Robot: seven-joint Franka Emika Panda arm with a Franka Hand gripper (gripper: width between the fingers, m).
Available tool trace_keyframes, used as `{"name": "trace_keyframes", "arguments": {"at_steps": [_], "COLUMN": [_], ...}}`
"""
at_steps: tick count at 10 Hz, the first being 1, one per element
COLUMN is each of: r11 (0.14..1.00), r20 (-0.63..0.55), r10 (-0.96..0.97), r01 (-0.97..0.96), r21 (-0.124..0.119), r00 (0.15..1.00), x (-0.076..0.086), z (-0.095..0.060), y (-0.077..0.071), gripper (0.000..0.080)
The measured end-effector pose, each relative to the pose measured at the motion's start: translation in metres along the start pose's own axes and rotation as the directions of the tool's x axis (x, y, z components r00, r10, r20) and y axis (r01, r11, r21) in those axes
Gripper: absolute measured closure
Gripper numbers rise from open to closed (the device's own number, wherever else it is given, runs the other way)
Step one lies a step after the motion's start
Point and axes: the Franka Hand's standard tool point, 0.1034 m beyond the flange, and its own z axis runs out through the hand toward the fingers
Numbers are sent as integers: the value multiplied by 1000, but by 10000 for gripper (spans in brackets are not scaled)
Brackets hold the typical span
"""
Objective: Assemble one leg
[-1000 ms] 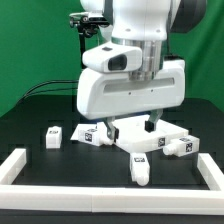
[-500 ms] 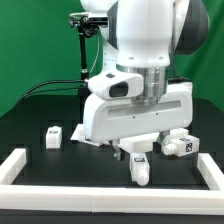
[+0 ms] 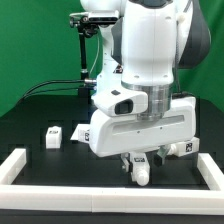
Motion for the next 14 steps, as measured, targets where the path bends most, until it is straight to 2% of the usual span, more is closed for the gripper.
{"name": "trace_keyframes", "arguments": {"at_steps": [1,2,4,5,6,7,8,9,10,12,14], "r11": [1000,1000,999,995,986,977,970,968,970,965,963], "r20": [0,0,1,4,8,12,18,25,29,32,31], "r10": [0,0,-51,-102,-162,-209,-237,-248,-240,-258,-266], "r01": [0,0,51,102,163,209,237,249,241,259,267], "r21": [0,0,-3,-13,-25,-38,-44,-43,-42,-34,-32], "r00": [1000,1000,999,995,987,978,971,968,970,966,963], "x": [0,0,-3,-13,-24,-36,-45,-51,-54,-54,-54], "z": [0,0,-1,-7,-13,-17,-16,-11,-5,-1,-1], "y": [0,0,5,20,41,69,92,108,114,108,108], "gripper": [416,517,515,515,515,515,515,515,515,515,515]}}
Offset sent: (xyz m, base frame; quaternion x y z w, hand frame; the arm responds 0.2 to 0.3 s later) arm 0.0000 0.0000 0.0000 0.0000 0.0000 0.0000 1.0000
